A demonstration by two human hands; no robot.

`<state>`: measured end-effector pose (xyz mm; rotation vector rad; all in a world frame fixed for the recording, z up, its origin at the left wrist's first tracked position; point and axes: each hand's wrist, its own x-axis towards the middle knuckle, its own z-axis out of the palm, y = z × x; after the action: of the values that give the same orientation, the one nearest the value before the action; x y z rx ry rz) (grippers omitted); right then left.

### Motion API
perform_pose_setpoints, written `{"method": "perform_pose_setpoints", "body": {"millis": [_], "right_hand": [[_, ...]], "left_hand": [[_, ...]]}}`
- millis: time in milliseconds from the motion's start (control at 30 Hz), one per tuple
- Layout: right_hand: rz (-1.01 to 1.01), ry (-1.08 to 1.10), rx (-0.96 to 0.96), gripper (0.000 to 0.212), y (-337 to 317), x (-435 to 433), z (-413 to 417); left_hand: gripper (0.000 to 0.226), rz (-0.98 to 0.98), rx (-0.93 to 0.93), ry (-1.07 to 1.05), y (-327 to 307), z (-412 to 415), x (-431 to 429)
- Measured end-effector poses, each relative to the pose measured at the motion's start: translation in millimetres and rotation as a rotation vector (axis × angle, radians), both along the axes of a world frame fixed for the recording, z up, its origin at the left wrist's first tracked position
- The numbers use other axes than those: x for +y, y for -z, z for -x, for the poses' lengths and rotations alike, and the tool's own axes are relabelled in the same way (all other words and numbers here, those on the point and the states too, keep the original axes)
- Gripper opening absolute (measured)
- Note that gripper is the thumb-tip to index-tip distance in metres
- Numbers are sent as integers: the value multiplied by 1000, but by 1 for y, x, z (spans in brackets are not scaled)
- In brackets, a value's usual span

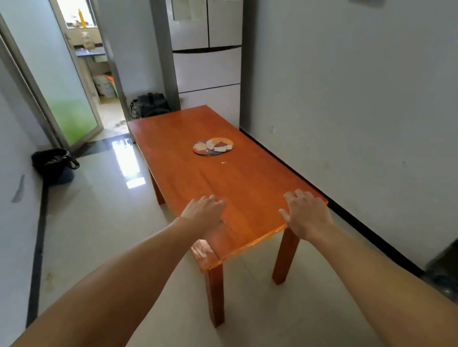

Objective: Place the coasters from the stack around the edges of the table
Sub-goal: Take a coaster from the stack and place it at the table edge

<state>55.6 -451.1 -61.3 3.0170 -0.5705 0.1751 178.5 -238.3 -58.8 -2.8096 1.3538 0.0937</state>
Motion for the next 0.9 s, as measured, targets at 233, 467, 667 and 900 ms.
{"method": "perform_pose_setpoints", "body": {"millis": [233,467,667,900], "right_hand": [[17,-34,44,38,18,-80,-95],[19,-124,48,38,36,-152,-179],[6,-222,139,39,74,-220,-261],[-21,-403,253,41,117,-278,-352]], "left_hand": [[31,-42,95,-16,30,-94,-86],[27,-52,118,-35,49,-173,-158],[34,-62,136,-162,79,-231,-207],[36,-86,193,-425,120,-272,-245]]}}
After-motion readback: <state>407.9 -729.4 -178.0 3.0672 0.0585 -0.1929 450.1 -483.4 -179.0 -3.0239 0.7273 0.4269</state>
